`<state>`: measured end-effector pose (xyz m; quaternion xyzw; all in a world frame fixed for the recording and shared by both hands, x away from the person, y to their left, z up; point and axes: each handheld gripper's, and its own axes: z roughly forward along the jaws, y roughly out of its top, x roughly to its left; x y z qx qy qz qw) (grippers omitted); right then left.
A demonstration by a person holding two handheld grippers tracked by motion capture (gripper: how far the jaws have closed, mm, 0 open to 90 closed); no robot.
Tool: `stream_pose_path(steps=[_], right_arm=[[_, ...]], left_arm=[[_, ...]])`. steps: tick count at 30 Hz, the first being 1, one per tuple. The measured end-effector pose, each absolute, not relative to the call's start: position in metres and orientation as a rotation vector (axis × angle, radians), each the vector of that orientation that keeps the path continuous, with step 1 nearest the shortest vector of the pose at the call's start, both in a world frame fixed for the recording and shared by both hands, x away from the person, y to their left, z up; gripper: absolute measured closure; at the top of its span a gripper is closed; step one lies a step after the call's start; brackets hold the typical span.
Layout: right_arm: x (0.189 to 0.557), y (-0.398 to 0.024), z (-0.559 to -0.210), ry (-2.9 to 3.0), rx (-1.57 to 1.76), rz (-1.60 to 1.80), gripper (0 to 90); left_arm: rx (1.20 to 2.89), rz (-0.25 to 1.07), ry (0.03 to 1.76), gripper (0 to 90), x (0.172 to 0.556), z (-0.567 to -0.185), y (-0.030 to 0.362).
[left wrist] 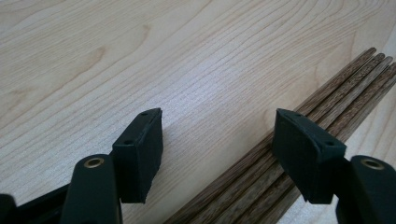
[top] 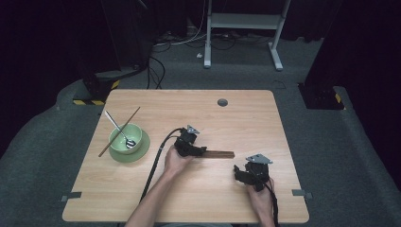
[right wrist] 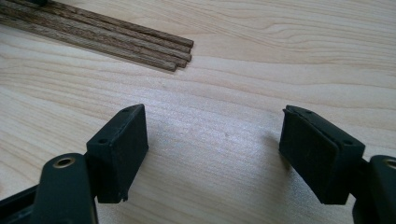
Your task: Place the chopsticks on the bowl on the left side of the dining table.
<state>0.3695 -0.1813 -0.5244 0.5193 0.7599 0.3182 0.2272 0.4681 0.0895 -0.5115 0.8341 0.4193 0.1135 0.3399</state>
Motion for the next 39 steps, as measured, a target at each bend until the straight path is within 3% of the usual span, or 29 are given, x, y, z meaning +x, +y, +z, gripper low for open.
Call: stream_pose_path(steps=[39], right_arm=[[0.3695,-0.1812,-0.5244,2.093,1.431,0.877,23.0]], left_arm=[[2.205,0.386,1.104,39.1,0.4765,-0.5111,0.0876]])
